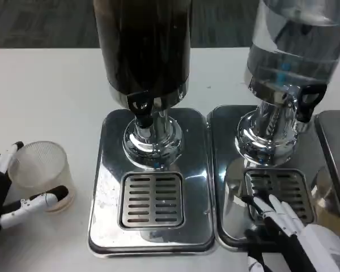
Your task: Grasp the cup under the faucet to collect the drink, then remove the cup.
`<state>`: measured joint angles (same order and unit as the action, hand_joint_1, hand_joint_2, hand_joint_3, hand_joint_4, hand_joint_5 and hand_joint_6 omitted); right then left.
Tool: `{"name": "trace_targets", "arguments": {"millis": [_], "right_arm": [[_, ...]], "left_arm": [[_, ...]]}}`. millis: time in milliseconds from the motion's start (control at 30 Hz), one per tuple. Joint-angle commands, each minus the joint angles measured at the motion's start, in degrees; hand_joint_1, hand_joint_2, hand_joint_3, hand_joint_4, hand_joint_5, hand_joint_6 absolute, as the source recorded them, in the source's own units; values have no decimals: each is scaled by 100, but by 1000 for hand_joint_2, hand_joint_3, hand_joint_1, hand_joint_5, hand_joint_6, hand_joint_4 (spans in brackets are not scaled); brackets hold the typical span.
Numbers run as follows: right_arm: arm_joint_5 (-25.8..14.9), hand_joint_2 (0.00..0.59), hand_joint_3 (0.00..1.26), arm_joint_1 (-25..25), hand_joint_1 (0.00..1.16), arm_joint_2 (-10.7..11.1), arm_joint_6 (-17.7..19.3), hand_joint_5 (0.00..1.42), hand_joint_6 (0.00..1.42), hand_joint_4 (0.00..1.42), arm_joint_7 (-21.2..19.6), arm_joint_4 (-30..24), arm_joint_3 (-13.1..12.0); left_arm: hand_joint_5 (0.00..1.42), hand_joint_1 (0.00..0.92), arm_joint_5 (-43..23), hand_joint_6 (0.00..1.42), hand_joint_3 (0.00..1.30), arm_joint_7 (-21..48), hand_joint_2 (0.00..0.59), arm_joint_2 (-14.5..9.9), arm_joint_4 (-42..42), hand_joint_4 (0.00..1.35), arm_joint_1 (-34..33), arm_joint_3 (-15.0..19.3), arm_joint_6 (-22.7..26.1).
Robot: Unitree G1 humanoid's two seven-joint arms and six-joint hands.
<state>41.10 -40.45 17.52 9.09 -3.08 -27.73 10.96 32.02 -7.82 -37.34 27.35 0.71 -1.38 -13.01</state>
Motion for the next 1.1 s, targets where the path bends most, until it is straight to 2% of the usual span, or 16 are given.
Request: {"name": "trace_targets", "arguments": {"millis": [33, 167, 367, 500, 767, 1100], "right_arm": [[-44, 586, 108, 21, 523, -15, -22, 3, 195, 0, 34, -7, -22], [-53, 586, 108, 44, 521, -14, -31, 3, 195, 0, 44, 11, -24], [-106, 586, 108, 52, 518, -37, -68, 4, 196, 0, 93, 51, -12], [-115, 586, 108, 5, 516, -45, -60, 4, 196, 0, 94, 27, -20], [-140, 586, 108, -58, 513, -88, -61, 4, 196, 1, 107, -2, -32], [-207, 586, 108, -42, 510, -86, -51, 4, 196, 2, 151, 19, -36]], "left_arm": [[0, 0, 52, 0, 0, -123, 16, 0, -117, 0, -58, -35, 161], [0, 0, 23, 0, 0, -184, 15, 34, -106, 0, -80, -43, 157], [0, 0, -81, 0, 0, -385, 19, 108, 157, 0, -192, -89, -208], [15, 10, -122, 20, 0, -490, 42, 151, 309, 0, -246, -144, -512], [40, 28, -112, 36, 0, -419, 53, 138, 679, 0, -457, -318, -788], [181, 68, -226, 196, 12, -602, 80, 235, 1037, 0, -565, -331, -1231]]}}
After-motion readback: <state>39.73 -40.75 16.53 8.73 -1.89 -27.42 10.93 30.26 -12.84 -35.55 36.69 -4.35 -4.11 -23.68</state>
